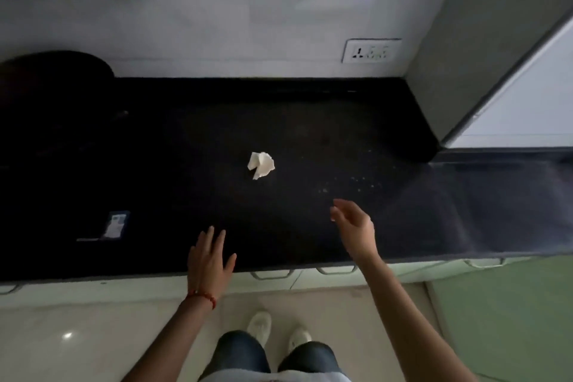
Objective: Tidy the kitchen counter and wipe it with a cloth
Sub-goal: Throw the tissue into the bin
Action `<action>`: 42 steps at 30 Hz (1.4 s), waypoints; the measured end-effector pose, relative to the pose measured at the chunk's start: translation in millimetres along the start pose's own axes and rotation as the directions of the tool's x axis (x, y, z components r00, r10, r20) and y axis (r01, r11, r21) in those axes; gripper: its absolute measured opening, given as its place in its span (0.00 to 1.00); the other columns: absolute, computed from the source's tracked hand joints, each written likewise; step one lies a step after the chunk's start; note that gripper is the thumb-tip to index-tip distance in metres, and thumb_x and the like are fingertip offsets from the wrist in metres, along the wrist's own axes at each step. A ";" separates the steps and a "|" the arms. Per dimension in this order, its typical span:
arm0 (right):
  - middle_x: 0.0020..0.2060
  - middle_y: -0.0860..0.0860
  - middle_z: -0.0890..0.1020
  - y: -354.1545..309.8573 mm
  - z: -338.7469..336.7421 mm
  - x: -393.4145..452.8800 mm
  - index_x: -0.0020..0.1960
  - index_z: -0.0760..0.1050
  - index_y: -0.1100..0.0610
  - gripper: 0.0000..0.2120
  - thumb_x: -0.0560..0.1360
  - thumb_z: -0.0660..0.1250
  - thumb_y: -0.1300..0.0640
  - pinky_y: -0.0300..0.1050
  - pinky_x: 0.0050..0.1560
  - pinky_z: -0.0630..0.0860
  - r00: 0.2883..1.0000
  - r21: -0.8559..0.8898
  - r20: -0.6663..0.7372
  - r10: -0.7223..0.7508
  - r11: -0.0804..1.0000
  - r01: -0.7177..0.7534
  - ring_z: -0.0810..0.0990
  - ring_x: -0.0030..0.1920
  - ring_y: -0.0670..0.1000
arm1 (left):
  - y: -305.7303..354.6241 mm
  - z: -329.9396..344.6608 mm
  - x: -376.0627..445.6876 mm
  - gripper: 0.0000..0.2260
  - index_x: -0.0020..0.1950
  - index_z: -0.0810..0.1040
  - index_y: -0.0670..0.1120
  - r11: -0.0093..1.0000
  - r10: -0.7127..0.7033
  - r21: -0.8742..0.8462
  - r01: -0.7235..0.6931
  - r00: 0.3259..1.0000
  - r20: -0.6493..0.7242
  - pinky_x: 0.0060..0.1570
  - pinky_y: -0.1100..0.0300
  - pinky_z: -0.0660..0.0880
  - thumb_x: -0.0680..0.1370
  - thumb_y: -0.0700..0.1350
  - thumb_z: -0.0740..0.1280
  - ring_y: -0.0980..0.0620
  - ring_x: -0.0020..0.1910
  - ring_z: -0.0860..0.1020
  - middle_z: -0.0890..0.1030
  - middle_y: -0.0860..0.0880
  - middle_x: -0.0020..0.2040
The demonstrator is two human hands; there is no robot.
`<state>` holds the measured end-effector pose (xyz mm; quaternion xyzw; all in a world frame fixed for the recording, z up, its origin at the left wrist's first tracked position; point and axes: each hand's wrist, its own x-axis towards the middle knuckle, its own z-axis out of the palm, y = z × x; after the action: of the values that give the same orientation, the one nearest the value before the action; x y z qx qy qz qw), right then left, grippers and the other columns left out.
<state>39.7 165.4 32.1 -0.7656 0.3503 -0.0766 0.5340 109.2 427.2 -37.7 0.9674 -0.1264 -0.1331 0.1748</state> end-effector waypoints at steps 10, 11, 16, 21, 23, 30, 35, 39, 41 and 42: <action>0.67 0.53 0.70 -75.4 131.8 98.7 0.69 0.66 0.54 0.21 0.76 0.60 0.58 0.49 0.58 0.71 0.924 -0.437 0.283 -0.257 0.823 0.363 0.69 0.66 0.55 | -27.3 -5.5 28.7 0.27 0.67 0.66 0.51 0.984 0.036 0.167 -0.060 0.989 0.140 0.62 0.44 0.65 0.77 0.60 0.38 0.44 0.67 0.70 0.72 0.46 0.68; 0.70 0.53 0.66 -77.0 139.9 106.6 0.71 0.63 0.54 0.23 0.76 0.60 0.59 0.51 0.63 0.69 0.901 -0.505 0.337 -0.272 0.756 0.417 0.65 0.69 0.55 | -28.7 -5.1 28.6 0.27 0.67 0.65 0.51 0.983 0.037 0.172 -0.061 0.989 0.142 0.62 0.45 0.65 0.77 0.60 0.37 0.44 0.68 0.69 0.72 0.46 0.68; 0.74 0.52 0.58 -67.8 158.2 129.4 0.72 0.59 0.54 0.28 0.74 0.62 0.63 0.52 0.71 0.59 0.820 -0.692 0.540 -0.190 0.454 0.561 0.56 0.73 0.56 | -31.6 -4.4 30.5 0.27 0.67 0.65 0.51 0.981 0.032 0.183 -0.058 0.989 0.142 0.63 0.44 0.64 0.77 0.59 0.38 0.49 0.69 0.60 0.71 0.47 0.68; 0.64 0.57 0.71 -47.7 160.2 125.5 0.66 0.68 0.59 0.19 0.74 0.61 0.62 0.50 0.63 0.65 0.832 -0.703 0.463 -0.307 0.445 0.555 0.69 0.63 0.59 | -32.6 -5.5 32.0 0.27 0.67 0.65 0.52 0.978 0.031 0.202 -0.061 0.989 0.146 0.64 0.45 0.64 0.77 0.59 0.38 0.48 0.68 0.61 0.72 0.47 0.68; 0.62 0.58 0.72 -42.4 160.0 121.5 0.64 0.69 0.60 0.18 0.75 0.62 0.61 0.50 0.62 0.67 0.850 -0.695 0.421 -0.315 0.490 0.526 0.70 0.61 0.59 | -33.8 -4.8 32.9 0.27 0.67 0.65 0.51 0.974 0.047 0.215 -0.078 0.988 0.146 0.68 0.47 0.61 0.78 0.59 0.38 0.48 0.68 0.61 0.72 0.46 0.68; 0.51 0.58 0.77 -34.1 129.2 84.4 0.57 0.75 0.62 0.14 0.72 0.66 0.59 0.47 0.45 0.72 0.901 -0.505 0.214 -0.377 0.747 0.432 0.76 0.53 0.58 | -38.9 -6.7 38.0 0.28 0.65 0.66 0.49 0.968 0.114 0.202 -0.150 0.977 0.180 0.62 0.45 0.68 0.77 0.60 0.37 0.43 0.66 0.70 0.74 0.43 0.66; 0.45 0.56 0.78 -8.8 69.0 28.5 0.52 0.77 0.60 0.12 0.70 0.71 0.59 0.47 0.39 0.76 0.945 -0.427 -0.045 -0.324 0.861 0.275 0.77 0.43 0.54 | -36.4 -8.7 42.7 0.29 0.67 0.65 0.47 0.925 0.303 0.173 -0.339 0.931 0.202 0.63 0.44 0.65 0.77 0.61 0.39 0.42 0.66 0.70 0.73 0.42 0.67; 0.42 0.53 0.78 30.1 16.0 -26.6 0.50 0.78 0.60 0.12 0.68 0.73 0.61 0.42 0.37 0.72 0.935 -0.367 -0.294 -0.198 0.927 0.081 0.75 0.38 0.49 | -4.1 -3.6 42.8 0.28 0.66 0.67 0.45 0.847 0.492 0.108 -0.521 0.845 0.210 0.62 0.43 0.67 0.78 0.60 0.42 0.45 0.66 0.66 0.74 0.41 0.65; 0.42 0.51 0.78 52.6 -10.4 -57.4 0.50 0.79 0.61 0.12 0.67 0.73 0.61 0.36 0.38 0.68 0.905 -0.301 -0.415 -0.097 0.953 -0.036 0.75 0.38 0.49 | 22.7 4.0 38.4 0.28 0.64 0.69 0.44 0.776 0.606 0.046 -0.629 0.764 0.222 0.62 0.46 0.70 0.78 0.60 0.43 0.47 0.65 0.65 0.75 0.41 0.63; 0.41 0.50 0.78 64.7 -23.1 -74.6 0.49 0.79 0.61 0.12 0.67 0.73 0.61 0.34 0.37 0.65 0.884 -0.270 -0.466 -0.048 0.959 -0.091 0.75 0.37 0.50 | 37.0 8.8 34.7 0.28 0.63 0.70 0.43 0.732 0.660 0.011 -0.681 0.714 0.233 0.63 0.50 0.69 0.78 0.60 0.44 0.47 0.65 0.65 0.75 0.40 0.63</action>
<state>-56.5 182.0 4.5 -0.7892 0.4844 -0.2017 0.3191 131.6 380.8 -39.3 0.8427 -0.4928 -0.1572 0.1497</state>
